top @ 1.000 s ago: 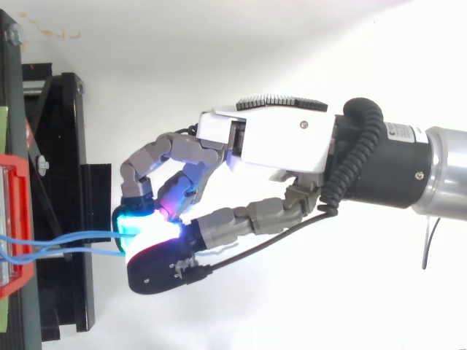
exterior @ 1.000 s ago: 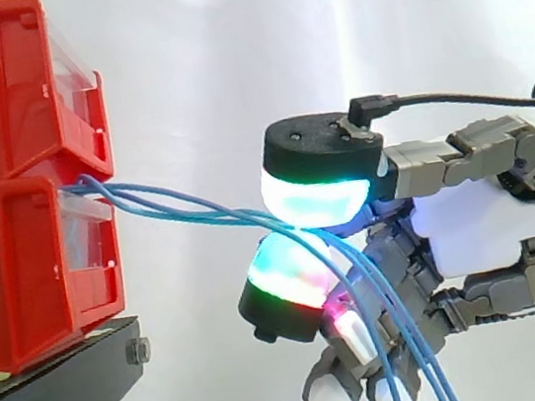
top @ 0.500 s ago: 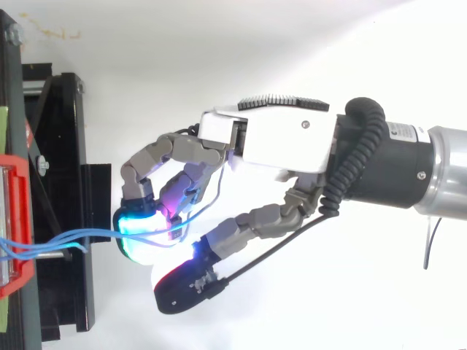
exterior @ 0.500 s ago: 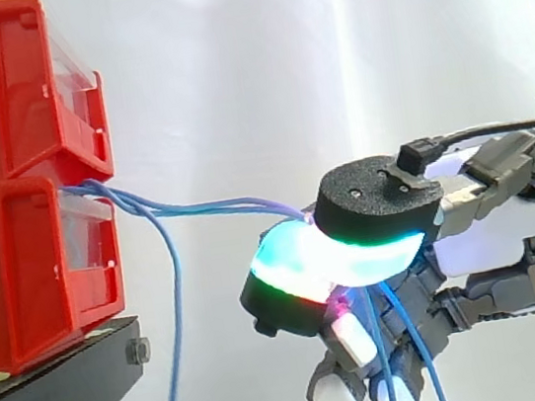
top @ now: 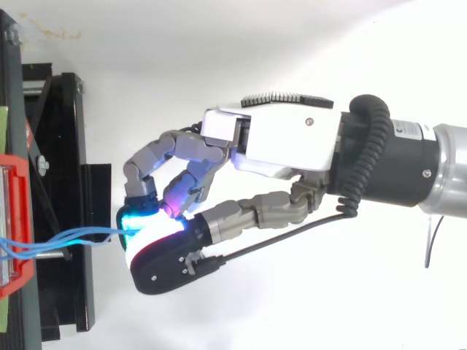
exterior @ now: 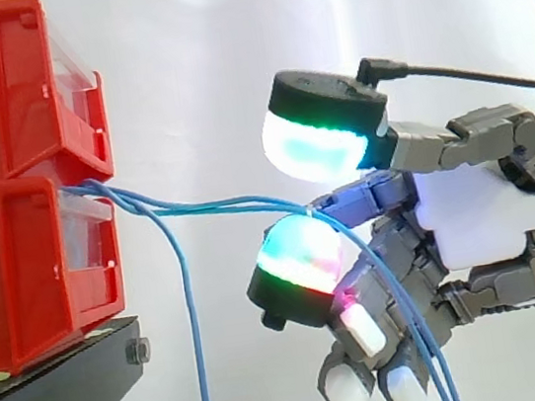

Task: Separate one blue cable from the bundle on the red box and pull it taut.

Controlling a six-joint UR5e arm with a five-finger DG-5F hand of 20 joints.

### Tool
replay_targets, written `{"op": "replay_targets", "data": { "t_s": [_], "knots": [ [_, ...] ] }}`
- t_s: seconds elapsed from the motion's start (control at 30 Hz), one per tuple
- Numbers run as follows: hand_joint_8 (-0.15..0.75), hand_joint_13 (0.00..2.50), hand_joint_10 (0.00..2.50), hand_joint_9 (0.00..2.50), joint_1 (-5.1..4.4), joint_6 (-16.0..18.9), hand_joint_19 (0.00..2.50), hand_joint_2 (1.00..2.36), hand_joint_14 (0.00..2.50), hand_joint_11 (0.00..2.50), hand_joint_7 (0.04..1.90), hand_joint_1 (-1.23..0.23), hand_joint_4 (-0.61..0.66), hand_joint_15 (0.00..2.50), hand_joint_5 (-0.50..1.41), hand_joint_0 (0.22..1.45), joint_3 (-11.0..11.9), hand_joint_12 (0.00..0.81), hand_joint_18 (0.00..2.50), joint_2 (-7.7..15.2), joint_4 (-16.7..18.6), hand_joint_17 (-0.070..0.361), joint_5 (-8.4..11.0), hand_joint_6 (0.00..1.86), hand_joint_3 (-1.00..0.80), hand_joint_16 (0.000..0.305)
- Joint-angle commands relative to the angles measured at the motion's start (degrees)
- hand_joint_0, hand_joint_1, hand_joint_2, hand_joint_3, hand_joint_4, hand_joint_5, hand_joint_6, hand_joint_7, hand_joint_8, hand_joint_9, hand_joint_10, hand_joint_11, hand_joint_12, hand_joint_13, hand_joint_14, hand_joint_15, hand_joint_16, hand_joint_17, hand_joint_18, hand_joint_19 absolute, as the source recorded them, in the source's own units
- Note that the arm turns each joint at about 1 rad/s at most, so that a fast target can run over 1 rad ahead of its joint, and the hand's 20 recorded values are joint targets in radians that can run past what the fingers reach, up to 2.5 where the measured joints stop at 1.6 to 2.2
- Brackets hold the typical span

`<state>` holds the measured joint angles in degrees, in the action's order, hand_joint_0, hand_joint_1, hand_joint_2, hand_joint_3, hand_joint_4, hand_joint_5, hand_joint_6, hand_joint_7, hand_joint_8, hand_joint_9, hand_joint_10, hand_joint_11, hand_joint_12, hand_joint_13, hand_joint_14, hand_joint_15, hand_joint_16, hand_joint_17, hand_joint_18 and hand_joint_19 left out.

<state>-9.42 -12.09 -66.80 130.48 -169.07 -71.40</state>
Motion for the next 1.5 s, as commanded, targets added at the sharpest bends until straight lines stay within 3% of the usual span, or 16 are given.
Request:
{"op": "replay_targets", "data": {
  "t_s": [0.0,0.07,0.23,0.4,0.57,0.67,0.73,0.8,0.9,1.03,1.17,1.27,1.33,1.37,1.47],
  "knots": [
    [0.357,0.89,0.02,1.04,0.01,-0.04,0.63,1.01,0.02,0.79,1.16,-0.58,0.11,0.52,-0.16,0.57,0.0,0.408,0.82,-0.05,-0.48,0.109,-0.05,0.87,-0.33,0.048],
    [0.369,0.91,0.02,1.06,0.01,-0.04,0.59,1.02,0.01,0.79,1.16,-0.63,0.12,0.51,-0.16,0.57,0.0,0.425,0.88,-0.05,-0.48,0.116,-0.05,0.87,-0.2,0.052],
    [0.343,0.9,0.02,0.99,0.01,-0.04,0.58,1.02,0.02,0.82,1.1,-0.78,0.06,0.52,-0.18,0.61,0.09,0.41,0.88,-0.05,-0.48,0.108,-0.05,0.91,-0.12,0.048],
    [0.32,0.89,0.02,0.96,0.01,-0.04,0.54,1.01,0.02,0.83,1.12,-0.91,-0.01,0.5,-0.2,0.71,0.35,0.388,0.88,-0.05,-0.48,0.102,0.03,0.92,-0.31,0.045],
    [0.315,0.88,0.01,0.95,0.1,-0.04,0.51,1.0,0.02,0.83,1.11,-0.91,-0.03,0.5,-0.19,0.78,0.44,0.381,0.88,-0.05,-0.48,0.097,0.03,0.92,-0.5,0.043],
    [0.311,0.89,0.02,0.95,0.1,-0.04,0.51,1.0,0.02,0.83,1.08,-0.91,0.0,0.5,-0.19,0.79,0.44,0.377,0.88,-0.05,-0.48,0.097,0.03,0.92,-0.5,0.043],
    [0.315,0.89,0.02,0.98,0.1,-0.04,0.52,1.0,0.02,0.84,1.09,-0.92,0.06,0.51,-0.18,0.7,0.44,0.376,0.88,-0.05,-0.48,0.096,-0.05,0.91,-0.5,0.042],
    [0.322,0.9,0.02,1.0,0.19,-0.04,0.54,1.0,0.02,0.85,1.09,-0.89,0.09,0.52,-0.17,0.61,0.44,0.383,0.88,-0.05,-0.48,0.097,-0.05,0.91,-0.5,0.043],
    [0.366,0.93,0.02,1.05,0.1,-0.04,0.56,1.0,0.02,0.84,1.08,-0.74,0.12,0.53,-0.16,0.46,0.44,0.428,0.92,-0.05,-0.48,0.117,-0.05,0.9,-0.5,0.052],
    [0.398,0.95,0.02,1.09,0.19,-0.04,0.59,1.0,0.02,0.83,1.1,-0.53,0.13,0.53,-0.15,0.43,0.44,0.454,0.95,-0.05,-0.48,0.128,-0.05,0.89,-0.5,0.057],
    [0.38,0.93,0.02,1.1,0.19,0.05,0.64,1.0,0.02,0.84,1.17,-0.46,0.11,0.55,-0.15,0.49,0.53,0.432,0.9,-0.05,-0.48,0.118,-0.05,0.87,-0.5,0.053],
    [0.367,0.92,0.02,1.1,0.19,-0.04,0.67,1.01,0.02,0.85,1.21,-0.61,0.1,0.56,-0.15,0.55,0.53,0.408,0.86,-0.05,-0.48,0.108,-0.05,0.87,-0.3,0.048],
    [0.394,0.97,0.02,1.11,0.19,-0.04,0.6,1.01,0.01,0.85,1.11,-0.68,0.1,0.53,-0.15,0.56,0.53,0.45,0.95,-0.05,-0.48,0.125,-0.05,0.9,-0.14,0.056],
    [0.382,0.96,0.01,1.09,0.19,-0.04,0.6,1.02,0.02,0.86,1.15,-0.72,0.09,0.54,-0.16,0.58,0.53,0.44,0.95,-0.05,-0.48,0.122,-0.05,0.9,-0.08,0.054],
    [0.354,0.94,0.01,1.05,0.19,-0.04,0.61,1.02,0.02,0.88,1.13,-0.78,0.02,0.56,-0.17,0.61,0.7,0.415,0.91,-0.05,-0.48,0.109,-0.05,0.91,-0.07,0.049]
  ]
}}
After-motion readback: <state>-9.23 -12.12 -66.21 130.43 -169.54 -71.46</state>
